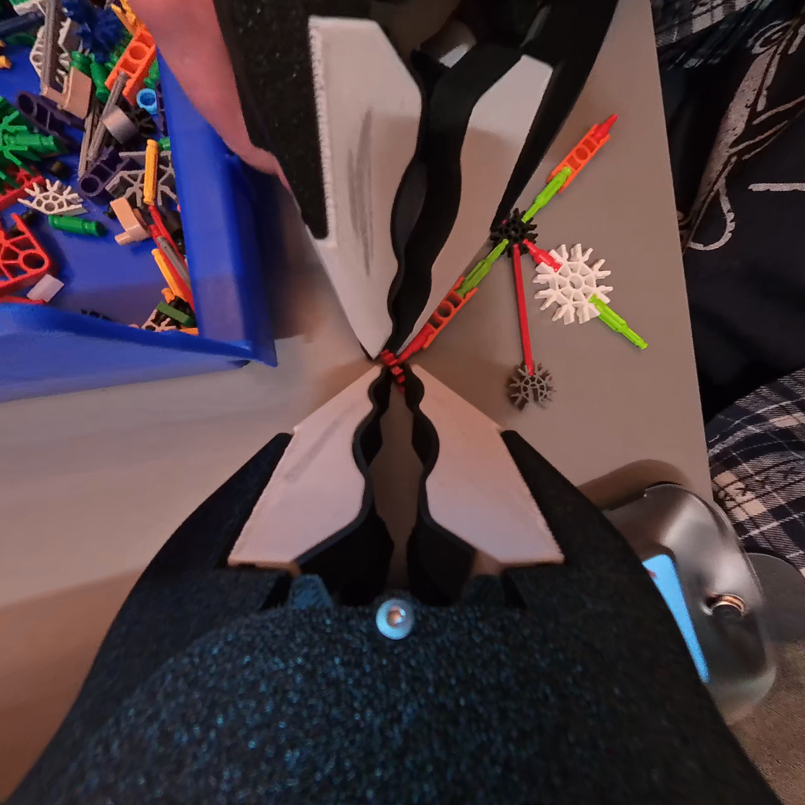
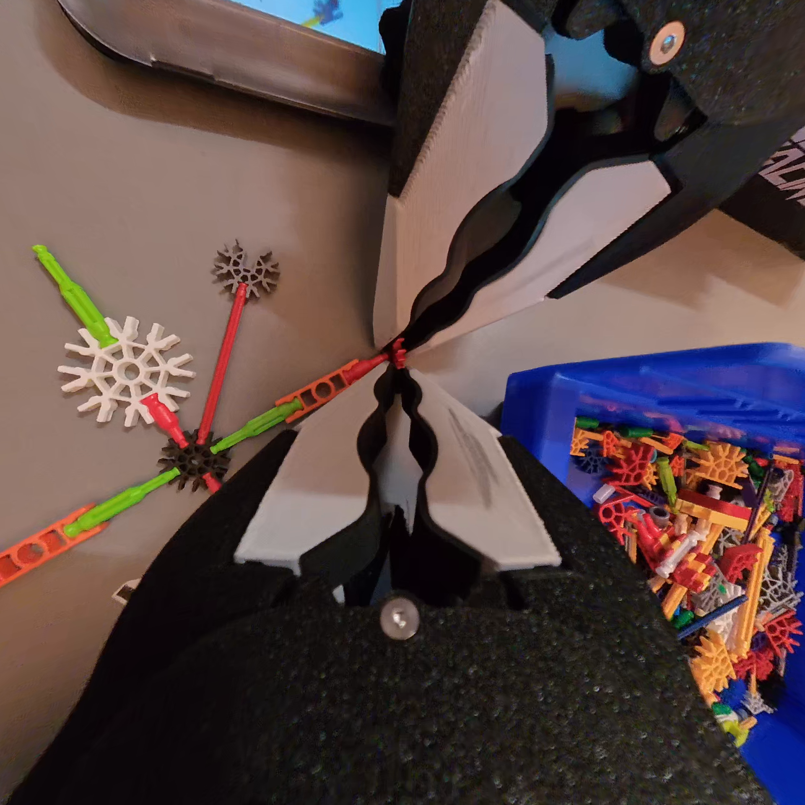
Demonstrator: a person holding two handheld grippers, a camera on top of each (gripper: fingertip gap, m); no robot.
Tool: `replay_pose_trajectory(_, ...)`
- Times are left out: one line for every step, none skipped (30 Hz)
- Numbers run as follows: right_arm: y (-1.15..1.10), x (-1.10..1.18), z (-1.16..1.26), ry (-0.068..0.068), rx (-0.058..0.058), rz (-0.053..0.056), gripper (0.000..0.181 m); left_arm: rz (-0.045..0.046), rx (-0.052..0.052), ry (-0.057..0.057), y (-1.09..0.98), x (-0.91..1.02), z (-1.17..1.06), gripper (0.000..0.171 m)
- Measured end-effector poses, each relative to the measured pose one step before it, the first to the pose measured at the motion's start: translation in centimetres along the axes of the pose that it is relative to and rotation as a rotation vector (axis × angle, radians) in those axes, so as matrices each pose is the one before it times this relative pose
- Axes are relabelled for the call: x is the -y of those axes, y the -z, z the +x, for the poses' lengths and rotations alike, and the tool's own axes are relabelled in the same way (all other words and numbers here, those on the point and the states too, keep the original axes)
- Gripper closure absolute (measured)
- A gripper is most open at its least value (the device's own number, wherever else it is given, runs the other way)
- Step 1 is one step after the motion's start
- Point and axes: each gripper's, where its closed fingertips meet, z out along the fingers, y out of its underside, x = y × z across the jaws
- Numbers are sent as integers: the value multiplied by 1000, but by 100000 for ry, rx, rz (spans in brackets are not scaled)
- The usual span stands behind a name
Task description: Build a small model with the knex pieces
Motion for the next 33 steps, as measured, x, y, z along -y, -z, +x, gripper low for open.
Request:
replay_pose_trajectory(9, -1, -4, -74, -152, 9, 181, 260, -212, -39, -3, -11, -6, 168)
replay_pose_trajectory(-5, 8, -3, -81, -372, 279, 181, 75, -107, -380, -4, -10, 1, 167)
replay_pose_trajectory(9, 22, -30, -1035, -283, 605, 181, -112, -106, -272, 15, -59, 2, 167)
replay_pose_trajectory(16, -2, -23, -1774, -491, 79, 180, -98, -82, -73, 13, -47, -40, 167)
replay_pose_trajectory(80, -91, -24, -913, -636, -545, 180, 273, -206, 572, -24, 32, -35, 168)
replay_pose_trajectory(133, -116, 78, 734, -1288, -284, 179, 461, 311, 647, -13, 36, -63, 168)
replay_pose_trajectory(106, 19, 64, 411, -855, 895, 178, -134, 475, -799, 12, -32, 13, 168)
replay_pose_trajectory(51, 22, -20, -594, 40, 588, 177, -190, -58, -220, -15, 2, 35, 168)
replay_pose_trajectory(22, 15, -3, -90, 111, 66, 177, -64, -238, 148, -20, 29, 14, 168)
replay_pose_trajectory(15, 33, 12, -107, 325, 18, 177, -192, -460, 113, 4, -1, 6, 168)
replay_pose_trajectory(15, 1, -4, -286, 401, -210, 176, -185, -285, -371, 4, -11, 0, 168)
replay_pose_trajectory(30, -19, -33, -30, 269, -209, 177, 72, -263, 111, -23, 25, 8, 168)
replay_pose_trajectory(27, -7, -31, -226, 431, 80, 176, 64, -279, 292, 1, 12, 9, 168)
replay_pose_trajectory(16, 43, -23, -530, 345, 259, 177, -97, 74, -146, 42, -41, -30, 168)
replay_pose_trajectory(24, 29, 15, -400, -268, -196, 175, -28, 467, -49, 51, -49, -84, 169)
replay_pose_trajectory(89, 45, 48, -281, -680, -243, 173, 246, 756, 284, 54, -16, -136, 169)
replay_pose_trajectory(122, 43, 69, -478, -522, -87, 172, 626, 145, 771, 55, 39, -43, 169)
replay_pose_trajectory(132, -4, 73, -487, -328, 29, 172, 926, -552, 1274, 56, 69, 23, 169)
replay_pose_trajectory(157, -89, 101, -338, -443, -256, 172, 467, 304, 1077, 59, 26, -98, 169)
replay_pose_trajectory(181, -66, 133, -325, -767, 93, 172, -4, 911, 1061, 77, -16, -199, 169)
replay_pose_trajectory(192, 17, 100, -644, -435, 754, 172, 302, -3, 738, 104, 37, -54, 169)
replay_pose_trajectory(141, -8, 110, -835, -498, 740, 172, 747, 29, 552, 121, 130, -42, 169)
replay_pose_trajectory(72, -84, 97, -836, -525, 206, 172, 1016, 1006, 516, 152, 206, -183, 169)
replay_pose_trajectory(42, -101, 82, -709, -567, 95, 172, 1054, 254, 818, 166, 241, -65, 169)
replay_pose_trajectory(5, -15, 126, -877, -1000, 426, 172, 1227, -714, 539, 151, 290, 112, 169)
replay_pose_trajectory(-3, 67, -33, -773, -172, 553, 172, 845, 320, -155, 107, 252, 8, 169)
replay_pose_trajectory(20, 112, 32, -550, -793, 576, 172, -89, 955, -521, 68, 124, -57, 169)
replay_pose_trajectory(71, 107, 163, -585, -1632, 224, 172, -533, 960, -840, 44, 82, -11, 169)
replay_pose_trajectory(116, 90, 188, -806, -1539, 267, 173, -209, 898, -925, 21, 158, 19, 169)
replay_pose_trajectory(141, 120, -32, -656, -17, 574, 176, -68, 1160, -943, 43, 191, -16, 169)
replay_pose_trajectory(147, 48, 6, -503, -209, 307, 177, -103, 744, -690, 85, 183, 4, 169)
replay_pose_trajectory(218, 83, 114, -122, -889, 532, 177, 231, 677, -174, 125, 199, -43, 169)
replay_pose_trajectory(296, 112, 98, -537, -524, 653, 178, 937, 54, 170, 183, 301, 23, 169)
